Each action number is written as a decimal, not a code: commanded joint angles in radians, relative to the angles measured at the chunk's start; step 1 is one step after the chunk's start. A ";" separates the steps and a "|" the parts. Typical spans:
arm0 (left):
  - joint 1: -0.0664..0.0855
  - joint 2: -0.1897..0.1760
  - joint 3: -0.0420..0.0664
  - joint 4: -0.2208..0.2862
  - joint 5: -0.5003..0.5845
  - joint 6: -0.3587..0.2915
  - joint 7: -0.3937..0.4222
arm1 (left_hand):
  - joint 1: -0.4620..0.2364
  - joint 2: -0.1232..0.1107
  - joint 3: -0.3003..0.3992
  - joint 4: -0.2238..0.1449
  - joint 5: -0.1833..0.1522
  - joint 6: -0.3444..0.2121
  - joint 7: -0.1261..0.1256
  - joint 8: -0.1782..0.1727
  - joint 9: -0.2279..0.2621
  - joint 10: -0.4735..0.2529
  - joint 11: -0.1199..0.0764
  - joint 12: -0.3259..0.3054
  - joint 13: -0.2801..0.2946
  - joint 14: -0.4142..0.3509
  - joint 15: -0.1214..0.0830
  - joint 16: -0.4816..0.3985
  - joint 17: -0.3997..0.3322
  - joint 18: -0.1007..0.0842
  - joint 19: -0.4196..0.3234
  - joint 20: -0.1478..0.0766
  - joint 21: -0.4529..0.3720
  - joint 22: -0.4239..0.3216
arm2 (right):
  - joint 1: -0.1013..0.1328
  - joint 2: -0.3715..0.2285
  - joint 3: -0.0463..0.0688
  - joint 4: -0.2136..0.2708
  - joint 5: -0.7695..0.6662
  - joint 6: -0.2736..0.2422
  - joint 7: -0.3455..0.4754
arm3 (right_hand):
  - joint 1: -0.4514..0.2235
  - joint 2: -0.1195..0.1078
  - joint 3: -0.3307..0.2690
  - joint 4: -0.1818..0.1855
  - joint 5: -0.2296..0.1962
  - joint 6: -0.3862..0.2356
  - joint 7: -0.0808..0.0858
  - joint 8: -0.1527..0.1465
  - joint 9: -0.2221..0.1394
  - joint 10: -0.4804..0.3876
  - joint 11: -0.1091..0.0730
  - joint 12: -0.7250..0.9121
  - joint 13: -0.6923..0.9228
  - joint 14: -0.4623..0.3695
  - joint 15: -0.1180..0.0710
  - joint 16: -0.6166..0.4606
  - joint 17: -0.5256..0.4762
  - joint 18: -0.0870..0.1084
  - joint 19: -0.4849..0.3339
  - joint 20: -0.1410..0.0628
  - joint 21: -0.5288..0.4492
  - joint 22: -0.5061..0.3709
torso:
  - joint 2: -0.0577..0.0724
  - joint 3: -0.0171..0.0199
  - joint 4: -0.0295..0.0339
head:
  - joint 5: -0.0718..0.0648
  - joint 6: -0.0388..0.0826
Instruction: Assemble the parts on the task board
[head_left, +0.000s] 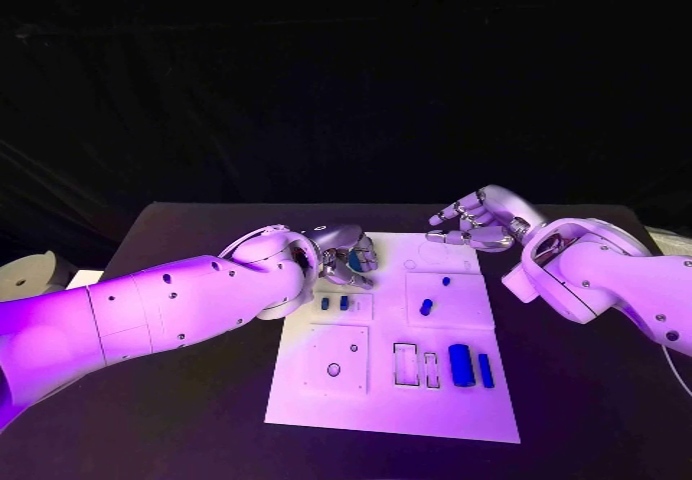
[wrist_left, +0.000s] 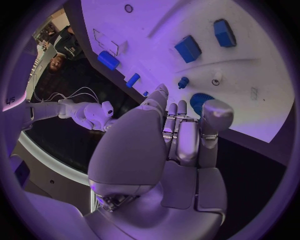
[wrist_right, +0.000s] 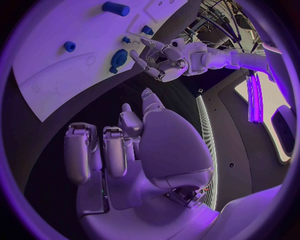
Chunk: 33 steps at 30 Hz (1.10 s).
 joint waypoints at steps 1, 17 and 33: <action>0.000 0.014 0.001 -0.014 -0.070 0.075 -0.041 | 0.011 -0.004 0.012 -0.002 0.000 0.015 -0.003 -0.009 -0.008 0.019 -0.001 -0.011 -0.018 0.026 -0.003 0.011 0.008 -0.021 0.014 -0.002 0.020 0.018 | -0.001 0.002 0.000 -0.001 -0.006 0.009 0.004 | 0.007 0.001 -0.007 0.000 0.003 0.001 -0.003 0.001 0.001 -0.006 0.000 -0.004 -0.001 0.085 0.004 -0.006 0.184 -0.001 -0.001 0.003 -0.007 0.024 | 0.000 -0.0005 0.0003 | -0.002 -0.002; -0.001 0.066 0.002 -0.070 -0.095 0.117 -0.076 | 0.022 -0.001 0.067 -0.011 0.006 0.059 -0.007 -0.027 -0.026 0.087 -0.008 -0.041 -0.065 0.035 -0.009 0.013 -0.010 -0.023 0.029 -0.010 0.030 0.029 | -0.001 0.005 0.000 -0.002 -0.006 0.011 0.004 | 0.009 0.002 -0.007 0.000 0.005 0.001 -0.003 0.001 0.001 -0.006 0.000 -0.003 0.000 0.085 0.004 -0.006 0.184 -0.002 -0.001 0.003 -0.007 0.025 | 0.000 0.0005 0.0005 | 0.000 -0.008; -0.001 0.089 0.002 -0.091 -0.104 0.120 -0.087 | 0.021 -0.009 0.161 -0.027 0.002 0.094 -0.007 -0.045 -0.039 0.138 -0.011 -0.079 -0.102 0.036 -0.011 0.018 -0.024 -0.022 0.033 -0.012 0.023 0.027 | -0.001 0.008 0.000 -0.002 -0.005 0.014 0.005 | 0.009 0.003 -0.008 0.000 0.007 0.001 -0.003 0.001 0.001 -0.005 0.000 -0.001 0.001 0.085 0.004 -0.006 0.184 -0.002 0.000 0.003 -0.006 0.025 | -0.001 0.0006 0.0016 | -0.002 -0.010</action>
